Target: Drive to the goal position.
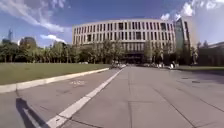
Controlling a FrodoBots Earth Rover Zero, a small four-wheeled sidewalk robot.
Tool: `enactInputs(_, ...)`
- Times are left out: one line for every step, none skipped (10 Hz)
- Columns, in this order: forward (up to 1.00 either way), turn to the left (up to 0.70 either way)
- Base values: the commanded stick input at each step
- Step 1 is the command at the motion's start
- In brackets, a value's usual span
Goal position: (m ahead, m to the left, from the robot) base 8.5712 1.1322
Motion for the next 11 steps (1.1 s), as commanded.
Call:
enactInputs(0.70,-0.14)
enactInputs(0.70,-0.14)
enactInputs(0.70,-0.14)
enactInputs(0.70,-0.14)
enactInputs(0.70,-0.14)
enactInputs(0.70,-0.12)
enactInputs(0.70,0.00)
enactInputs(0.70,0.00)
enactInputs(0.70,0.00)
enactInputs(0.70,0.00)
enactInputs(0.70,0.00)
